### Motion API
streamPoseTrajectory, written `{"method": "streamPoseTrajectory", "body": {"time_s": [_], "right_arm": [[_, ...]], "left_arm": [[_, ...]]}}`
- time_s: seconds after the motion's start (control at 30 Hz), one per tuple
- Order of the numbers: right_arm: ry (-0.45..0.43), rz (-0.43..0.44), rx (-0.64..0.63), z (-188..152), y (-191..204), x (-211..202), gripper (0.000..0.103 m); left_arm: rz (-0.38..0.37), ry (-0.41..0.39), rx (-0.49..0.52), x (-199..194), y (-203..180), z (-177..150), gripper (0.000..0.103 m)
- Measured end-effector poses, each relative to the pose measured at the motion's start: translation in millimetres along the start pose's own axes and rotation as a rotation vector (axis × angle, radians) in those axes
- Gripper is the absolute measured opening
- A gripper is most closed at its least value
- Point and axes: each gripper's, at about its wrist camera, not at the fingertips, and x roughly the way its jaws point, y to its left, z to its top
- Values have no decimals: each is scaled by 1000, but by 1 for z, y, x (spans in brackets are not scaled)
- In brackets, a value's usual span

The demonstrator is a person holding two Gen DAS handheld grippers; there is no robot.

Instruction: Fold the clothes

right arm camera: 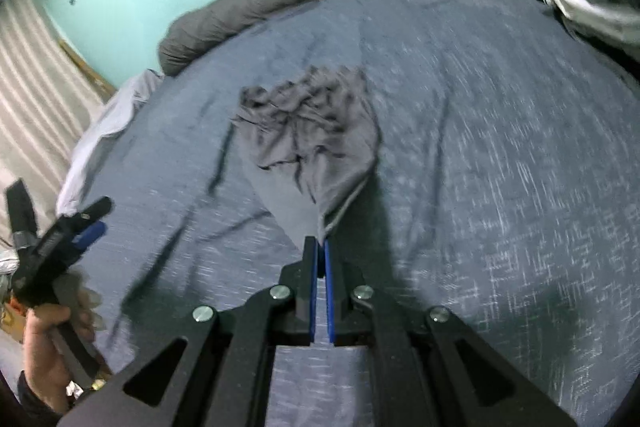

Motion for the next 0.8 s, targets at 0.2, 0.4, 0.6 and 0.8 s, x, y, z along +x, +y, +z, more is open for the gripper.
{"method": "streamPoseTrajectory", "body": {"time_s": [0.2, 0.4, 0.6, 0.8], "right_arm": [[-63, -82, 33, 7, -11, 3, 23], [-133, -66, -19, 30, 5, 12, 37], [12, 53, -115, 38, 37, 70, 38], [95, 14, -249, 37, 70, 108, 38]], "left_arm": [[23, 32, 22, 26, 3, -8, 103], [27, 24, 60, 43, -5, -5, 103], [39, 34, 73, 58, -6, -2, 103], [50, 25, 91, 66, -7, 2, 103]]}}
